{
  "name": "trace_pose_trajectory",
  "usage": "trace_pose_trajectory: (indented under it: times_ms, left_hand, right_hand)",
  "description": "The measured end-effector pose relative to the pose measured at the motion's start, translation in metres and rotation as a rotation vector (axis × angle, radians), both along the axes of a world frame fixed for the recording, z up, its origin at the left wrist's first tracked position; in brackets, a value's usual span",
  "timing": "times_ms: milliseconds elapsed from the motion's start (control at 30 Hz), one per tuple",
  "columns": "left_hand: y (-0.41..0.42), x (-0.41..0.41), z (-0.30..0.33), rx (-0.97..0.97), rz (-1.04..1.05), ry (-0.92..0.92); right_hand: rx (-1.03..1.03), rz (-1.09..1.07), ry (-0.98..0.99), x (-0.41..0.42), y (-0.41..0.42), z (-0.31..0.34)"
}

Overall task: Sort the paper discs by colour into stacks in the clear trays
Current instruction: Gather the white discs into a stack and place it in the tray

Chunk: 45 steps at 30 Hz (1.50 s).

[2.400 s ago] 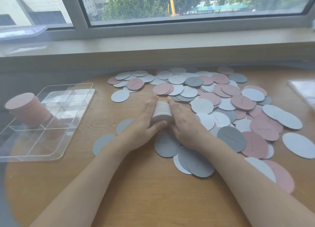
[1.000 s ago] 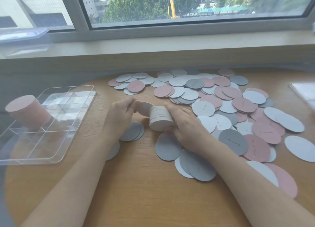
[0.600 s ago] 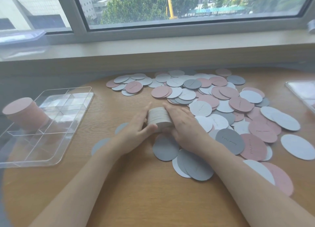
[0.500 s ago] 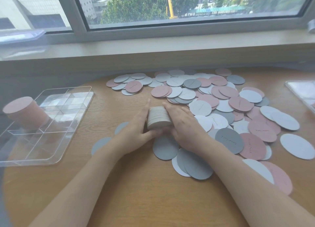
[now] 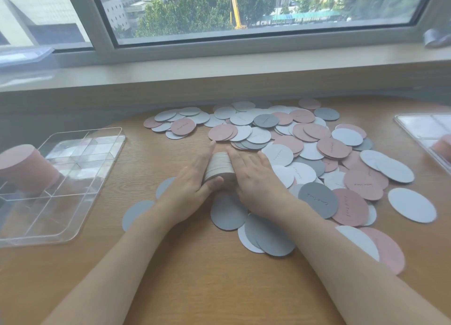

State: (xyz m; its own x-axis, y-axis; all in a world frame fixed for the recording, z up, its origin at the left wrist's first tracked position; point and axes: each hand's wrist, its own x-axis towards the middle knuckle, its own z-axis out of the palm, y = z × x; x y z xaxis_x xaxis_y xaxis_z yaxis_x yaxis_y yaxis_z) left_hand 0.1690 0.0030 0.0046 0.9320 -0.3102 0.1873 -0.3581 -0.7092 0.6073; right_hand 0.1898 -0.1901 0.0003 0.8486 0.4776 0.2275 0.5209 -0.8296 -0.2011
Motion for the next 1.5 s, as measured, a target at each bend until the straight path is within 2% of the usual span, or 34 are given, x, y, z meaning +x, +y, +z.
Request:
trace_pose_trajectory:
  times_ms: [200,300,400,500,600,800,1133,1500]
  left_hand:
    - [-0.001,0.002,-0.001,-0.080,0.047,0.015]
    - [0.001,-0.001,-0.001,-0.126,0.066,0.021]
    - [0.002,-0.002,-0.002,-0.130,0.064,0.020]
    - [0.004,-0.002,-0.003,-0.139,0.057,0.032]
    - [0.004,-0.002,-0.002,-0.153,0.060,0.036]
    - [0.004,-0.003,-0.001,-0.165,0.056,0.049]
    - [0.003,-0.005,0.001,-0.156,0.059,0.057]
    - [0.003,-0.004,0.000,-0.137,0.080,0.034]
  right_hand:
    - [0.187,-0.019,0.059,0.011,-0.031,0.022]
    - [0.143,-0.165,0.039,0.017,-0.059,0.033]
    - [0.033,-0.257,0.111,0.022,-0.077,0.036]
    - [0.042,-0.250,0.239,0.024,-0.087,0.034]
    - [0.044,-0.244,0.281,0.026,-0.092,0.032]
    - [-0.006,-0.308,0.183,0.029,-0.090,0.025]
    - [0.145,-0.350,0.081,0.036,-0.082,0.014]
    - [0.555,-0.221,-0.022,0.030,-0.078,0.024]
